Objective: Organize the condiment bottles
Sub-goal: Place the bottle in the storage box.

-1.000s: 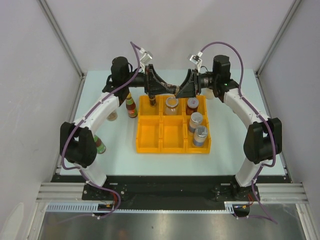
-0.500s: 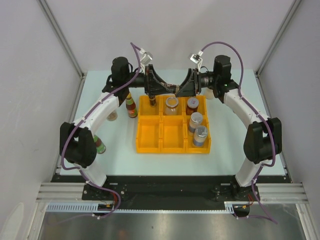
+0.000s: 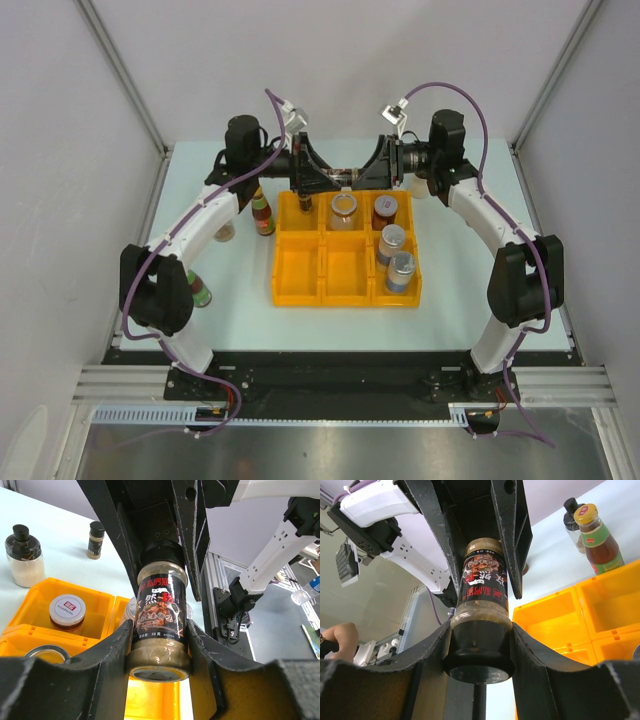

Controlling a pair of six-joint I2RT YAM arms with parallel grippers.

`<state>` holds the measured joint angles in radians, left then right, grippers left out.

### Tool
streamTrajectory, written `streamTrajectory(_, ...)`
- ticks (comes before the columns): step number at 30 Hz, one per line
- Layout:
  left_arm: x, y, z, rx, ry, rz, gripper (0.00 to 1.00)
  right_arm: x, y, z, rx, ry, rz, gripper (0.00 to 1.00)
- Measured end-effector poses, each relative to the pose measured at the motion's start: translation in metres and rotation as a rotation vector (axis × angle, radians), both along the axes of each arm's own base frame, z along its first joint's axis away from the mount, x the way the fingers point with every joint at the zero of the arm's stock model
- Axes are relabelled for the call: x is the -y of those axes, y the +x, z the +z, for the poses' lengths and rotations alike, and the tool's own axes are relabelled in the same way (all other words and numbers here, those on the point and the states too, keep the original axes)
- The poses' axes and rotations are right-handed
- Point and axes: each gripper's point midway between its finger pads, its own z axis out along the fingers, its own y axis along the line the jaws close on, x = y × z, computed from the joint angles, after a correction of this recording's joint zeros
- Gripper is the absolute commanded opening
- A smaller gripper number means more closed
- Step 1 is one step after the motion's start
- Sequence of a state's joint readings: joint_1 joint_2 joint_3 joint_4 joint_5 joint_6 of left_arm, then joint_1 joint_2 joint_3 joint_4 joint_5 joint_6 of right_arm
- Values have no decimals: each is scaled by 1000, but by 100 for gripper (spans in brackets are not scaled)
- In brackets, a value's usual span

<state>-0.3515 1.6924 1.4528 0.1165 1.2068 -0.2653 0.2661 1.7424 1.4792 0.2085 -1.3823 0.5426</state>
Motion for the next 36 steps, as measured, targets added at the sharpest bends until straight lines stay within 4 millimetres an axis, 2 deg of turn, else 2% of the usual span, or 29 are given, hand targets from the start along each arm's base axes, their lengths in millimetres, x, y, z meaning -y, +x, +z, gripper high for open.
streamTrajectory(1,0,0,0,1,1,-1,4,0,0,0,-2,0,-2,0)
streamTrajectory(2,0,0,-1,2,3,-2,10,0,0,0,-3,1,-2,0)
streamTrajectory(4,0,-1,-2,1,7,-4,25,0,0,0,-9,1,-4,0)
streamTrajectory(5,0,-1,-3,-2,10,-5,43,0,1,0,-11,0,-6,0)
streamTrajectory(7,0,0,-4,-8,18,-9,68,0,1,-1,-15,0,-7,0)
streamTrajectory(8,0,0,-4,-8,19,-10,83,0,1,-1,-13,-1,-9,0)
streamTrajectory(11,-1,2,-13,-57,34,-12,92,1,-2,3,18,4,-1,0)
streamTrajectory(14,-3,3,-24,-122,46,-21,95,2,1,9,72,8,-38,0)
streamTrajectory(18,-13,9,-22,-144,41,0,98,5,4,7,80,2,-50,0)
streamTrajectory(21,-35,26,-17,-154,25,59,100,10,7,6,79,-24,-68,0)
streamTrajectory(25,-84,54,-4,-138,4,198,100,11,15,20,172,-73,-103,0)
streamTrajectory(28,-108,59,7,-117,2,267,100,3,17,23,227,-113,-121,0)
streamTrajectory(31,-115,50,17,-91,12,288,100,-9,23,11,250,-188,-146,0)
streamTrajectory(36,-128,32,28,-42,41,347,100,-38,42,-25,286,-372,-179,0)
